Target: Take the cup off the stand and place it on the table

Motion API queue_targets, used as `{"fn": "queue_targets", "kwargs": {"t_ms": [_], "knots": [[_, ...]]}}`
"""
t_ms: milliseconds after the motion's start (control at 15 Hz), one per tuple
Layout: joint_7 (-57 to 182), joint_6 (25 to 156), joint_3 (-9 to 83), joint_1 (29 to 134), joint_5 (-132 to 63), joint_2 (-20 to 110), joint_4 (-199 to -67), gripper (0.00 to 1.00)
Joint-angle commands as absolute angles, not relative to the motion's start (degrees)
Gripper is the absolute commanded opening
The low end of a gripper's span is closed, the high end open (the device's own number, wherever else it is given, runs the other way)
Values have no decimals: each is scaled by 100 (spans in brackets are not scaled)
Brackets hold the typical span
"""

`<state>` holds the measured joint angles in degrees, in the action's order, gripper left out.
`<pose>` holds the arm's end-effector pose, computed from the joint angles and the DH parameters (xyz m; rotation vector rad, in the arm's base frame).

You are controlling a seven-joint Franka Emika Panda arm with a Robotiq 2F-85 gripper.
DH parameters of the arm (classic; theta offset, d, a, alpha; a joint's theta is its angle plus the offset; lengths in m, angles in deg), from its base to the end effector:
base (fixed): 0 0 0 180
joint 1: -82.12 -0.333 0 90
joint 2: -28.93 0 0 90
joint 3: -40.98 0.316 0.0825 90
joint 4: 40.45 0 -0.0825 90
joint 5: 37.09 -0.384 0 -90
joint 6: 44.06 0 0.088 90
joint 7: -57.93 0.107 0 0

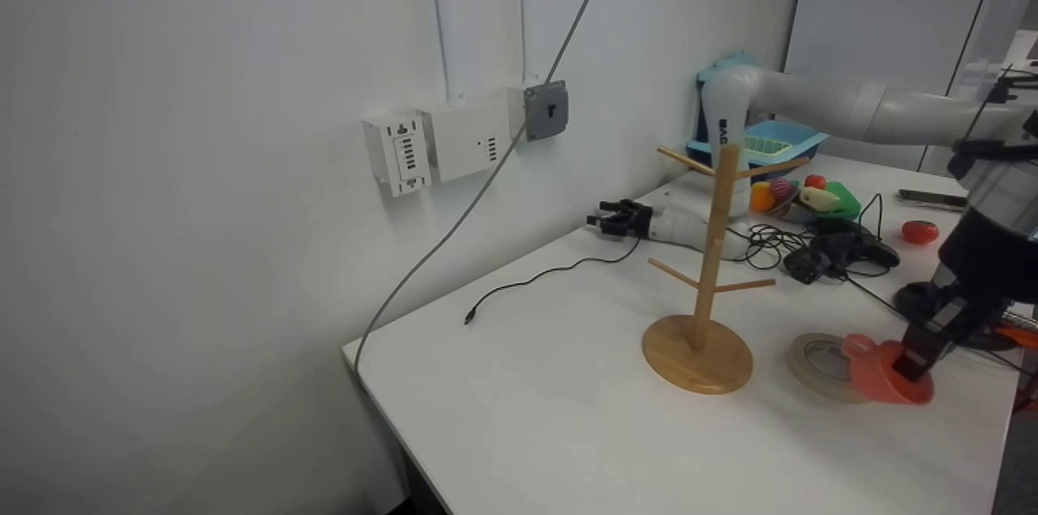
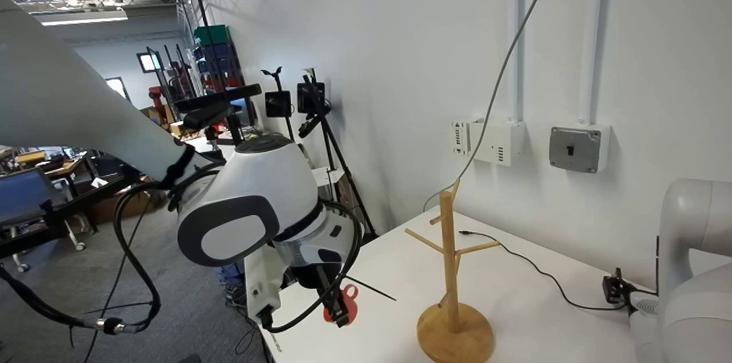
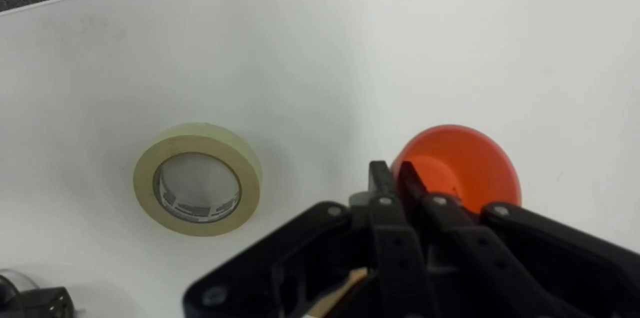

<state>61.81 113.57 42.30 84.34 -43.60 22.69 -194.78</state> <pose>0.4248 -0.0115 0.2827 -3.0643 0.2840 -0.2546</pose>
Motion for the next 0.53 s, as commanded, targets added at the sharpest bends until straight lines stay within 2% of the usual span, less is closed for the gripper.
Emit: {"fn": "queue_targets", "kwargs": {"t_ms": [0,67,467], "knots": [[6201,11340,4153,8368,-4334,2276,-19459,7],[6265,11301,4156,8382,-4296,2334,-19433,2],[6781,11505,4251,8347,-4192,2964,-19047,2]]}}
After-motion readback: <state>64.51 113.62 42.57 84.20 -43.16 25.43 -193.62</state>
